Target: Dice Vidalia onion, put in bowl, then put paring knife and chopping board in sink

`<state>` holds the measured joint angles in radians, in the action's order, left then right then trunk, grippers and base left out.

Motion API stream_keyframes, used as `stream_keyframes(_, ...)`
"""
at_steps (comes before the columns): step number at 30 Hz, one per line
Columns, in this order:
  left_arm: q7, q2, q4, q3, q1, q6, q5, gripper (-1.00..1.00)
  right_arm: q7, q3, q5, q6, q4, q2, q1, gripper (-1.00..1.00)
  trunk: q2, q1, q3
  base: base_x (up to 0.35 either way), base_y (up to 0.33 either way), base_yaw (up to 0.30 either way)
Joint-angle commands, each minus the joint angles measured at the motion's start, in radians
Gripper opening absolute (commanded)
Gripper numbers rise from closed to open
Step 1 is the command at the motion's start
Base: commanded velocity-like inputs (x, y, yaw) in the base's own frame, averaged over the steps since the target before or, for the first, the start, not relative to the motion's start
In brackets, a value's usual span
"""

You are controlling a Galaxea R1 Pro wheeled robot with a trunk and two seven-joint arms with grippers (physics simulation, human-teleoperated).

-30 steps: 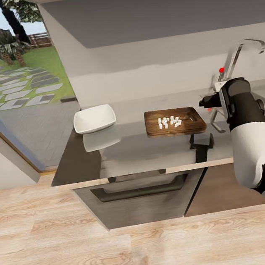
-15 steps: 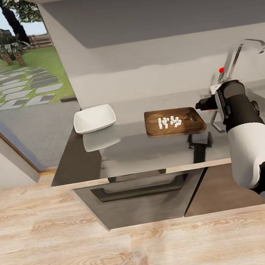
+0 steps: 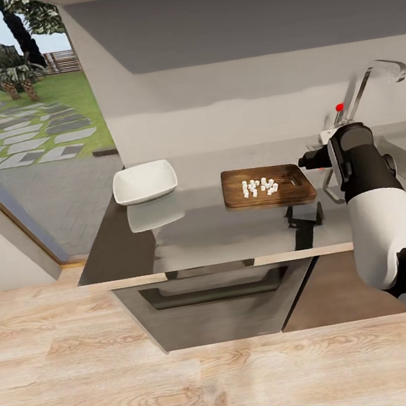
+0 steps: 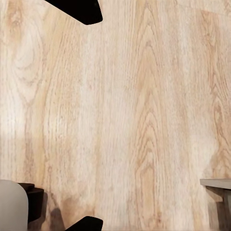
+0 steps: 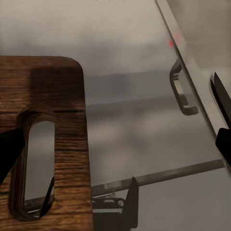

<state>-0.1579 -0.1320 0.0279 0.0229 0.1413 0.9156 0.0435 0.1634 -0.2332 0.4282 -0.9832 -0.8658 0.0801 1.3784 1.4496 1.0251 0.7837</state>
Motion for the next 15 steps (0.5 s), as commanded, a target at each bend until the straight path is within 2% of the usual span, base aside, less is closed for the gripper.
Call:
stream_keyframes(1, 0.0, 0.0, 0.003, 0.003, 0.001, 0.005, 0.004, 1.0, 0.01, -0.001, 0.011, -0.003, -0.001, 0.0, 0.001, 1.0, 0.0, 0.0, 0.001, 0.0, 0.0, 0.0)
stream_keyframes(3, 0.0, 0.0, 0.003, 0.003, 0.001, 0.005, 0.004, 1.0, 0.01, -0.001, 0.011, -0.003, -0.001, 0.0, 0.001, 1.0, 0.0, 0.0, 0.001, 0.0, 0.0, 0.0)
stream_keyframes(15, -0.002, 0.0, 0.003, 0.003, 0.001, 0.003, 0.004, 1.0, 0.01, 0.002, 0.011, -0.003, -0.001, -0.002, 0.001, 1.0, 0.084, 0.046, 0.038, 0.0, 0.0, 0.0)
